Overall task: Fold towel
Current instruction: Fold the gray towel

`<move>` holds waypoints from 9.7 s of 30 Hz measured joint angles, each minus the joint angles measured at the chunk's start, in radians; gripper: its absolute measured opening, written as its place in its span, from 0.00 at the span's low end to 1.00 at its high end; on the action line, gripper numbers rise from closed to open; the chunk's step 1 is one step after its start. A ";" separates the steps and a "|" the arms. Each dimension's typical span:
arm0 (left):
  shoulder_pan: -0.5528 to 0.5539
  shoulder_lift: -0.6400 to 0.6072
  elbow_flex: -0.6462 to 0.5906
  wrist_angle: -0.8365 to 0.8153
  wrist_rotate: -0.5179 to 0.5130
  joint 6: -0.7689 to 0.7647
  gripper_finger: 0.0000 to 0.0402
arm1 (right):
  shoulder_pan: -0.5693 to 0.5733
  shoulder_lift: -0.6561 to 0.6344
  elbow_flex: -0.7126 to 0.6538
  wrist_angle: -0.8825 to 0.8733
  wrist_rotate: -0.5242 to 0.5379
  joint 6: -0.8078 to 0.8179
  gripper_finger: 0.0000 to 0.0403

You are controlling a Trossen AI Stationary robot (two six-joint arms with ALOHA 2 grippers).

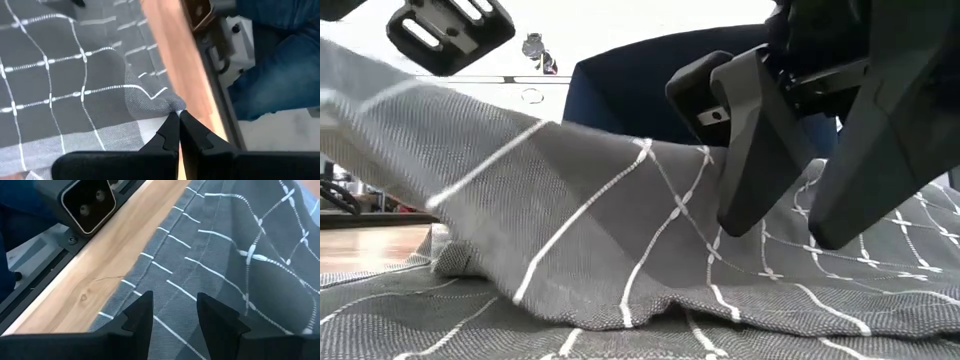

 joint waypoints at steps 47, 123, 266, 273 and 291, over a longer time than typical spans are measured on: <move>0.014 0.177 0.001 0.082 0.125 0.037 0.00 | 0.018 -0.017 0.000 -0.079 -0.009 0.093 0.35; 0.031 0.088 -0.004 0.017 0.104 0.059 0.00 | 0.153 -0.062 -0.001 -0.263 -0.023 0.189 0.07; -0.013 0.153 0.000 -0.063 -0.216 0.058 0.48 | 0.340 -0.070 -0.001 -0.592 0.040 0.694 0.01; -0.003 0.160 0.002 -0.093 -0.252 0.079 0.20 | 0.341 -0.070 -0.001 -0.587 0.042 0.685 0.01; -0.057 0.024 0.122 -0.506 -0.617 0.109 0.00 | 0.326 -0.200 -0.005 -0.610 0.092 0.635 0.00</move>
